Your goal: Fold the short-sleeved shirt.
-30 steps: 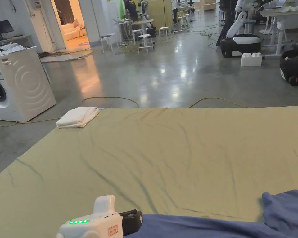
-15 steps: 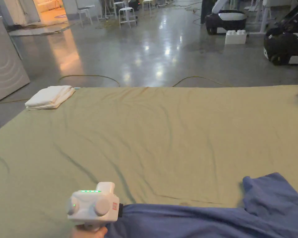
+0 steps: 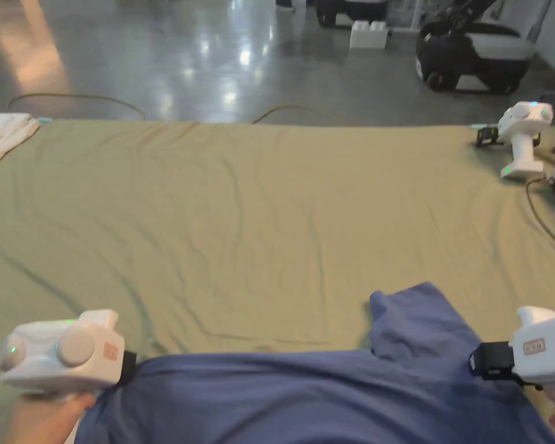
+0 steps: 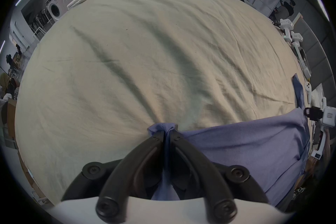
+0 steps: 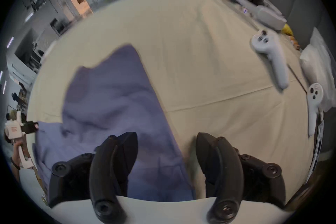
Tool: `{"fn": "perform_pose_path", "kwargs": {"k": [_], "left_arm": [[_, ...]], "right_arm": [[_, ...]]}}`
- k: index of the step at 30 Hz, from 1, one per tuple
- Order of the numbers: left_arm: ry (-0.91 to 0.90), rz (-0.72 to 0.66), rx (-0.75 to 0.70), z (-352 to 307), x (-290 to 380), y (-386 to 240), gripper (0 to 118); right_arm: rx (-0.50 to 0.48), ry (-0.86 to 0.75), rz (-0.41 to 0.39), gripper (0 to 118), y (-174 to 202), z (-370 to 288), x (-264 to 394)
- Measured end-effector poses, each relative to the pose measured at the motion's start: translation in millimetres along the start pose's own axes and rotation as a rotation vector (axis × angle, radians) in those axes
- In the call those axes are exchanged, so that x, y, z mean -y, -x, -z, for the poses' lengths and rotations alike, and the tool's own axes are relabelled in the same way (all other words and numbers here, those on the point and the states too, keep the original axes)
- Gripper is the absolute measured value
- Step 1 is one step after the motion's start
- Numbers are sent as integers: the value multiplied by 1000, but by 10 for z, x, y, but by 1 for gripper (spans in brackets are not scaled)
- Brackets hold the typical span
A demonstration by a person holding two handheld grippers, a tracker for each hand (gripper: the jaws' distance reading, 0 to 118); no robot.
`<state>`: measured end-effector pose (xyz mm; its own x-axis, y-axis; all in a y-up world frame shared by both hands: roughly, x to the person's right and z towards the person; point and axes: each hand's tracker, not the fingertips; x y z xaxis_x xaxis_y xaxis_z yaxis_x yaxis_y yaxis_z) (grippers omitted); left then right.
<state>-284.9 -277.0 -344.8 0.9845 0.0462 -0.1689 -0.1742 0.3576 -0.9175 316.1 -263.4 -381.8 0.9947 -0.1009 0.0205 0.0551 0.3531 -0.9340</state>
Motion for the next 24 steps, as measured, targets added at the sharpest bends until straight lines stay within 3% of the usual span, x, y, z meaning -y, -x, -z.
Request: {"fn": "perform_pose_path", "kwargs": {"k": [2, 3, 4, 5, 10, 14, 17, 24], "left_arm": [[-4, 0, 0, 3, 7, 2, 8], [-7, -2, 0, 4, 10, 3, 8], [-7, -2, 3, 9, 22, 0, 8], [-12, 3, 0, 9, 31, -6, 7], [-54, 31, 3, -298, 64, -14, 7], [-207, 47, 136, -1006, 449, 144, 7], [-265, 13, 209, -1444, 991, 313, 7], [-191, -81, 295, -1651, 2133, 605, 7]], "right_arm": [[35, -59, -14, 64, 51, 64, 13], [56, -67, -25, 51, 125, 16, 16], [57, -94, -82, 10, 183, -22, 54], [85, -100, -131, 2, 233, -42, 95], [13, -144, -23, 2, 225, -190, 155], [-60, -316, -88, 2, 180, -847, 415], [-124, -371, -58, 2, 94, -1385, 839], [-83, -361, 1, 2, -90, -1905, 2125]]}}
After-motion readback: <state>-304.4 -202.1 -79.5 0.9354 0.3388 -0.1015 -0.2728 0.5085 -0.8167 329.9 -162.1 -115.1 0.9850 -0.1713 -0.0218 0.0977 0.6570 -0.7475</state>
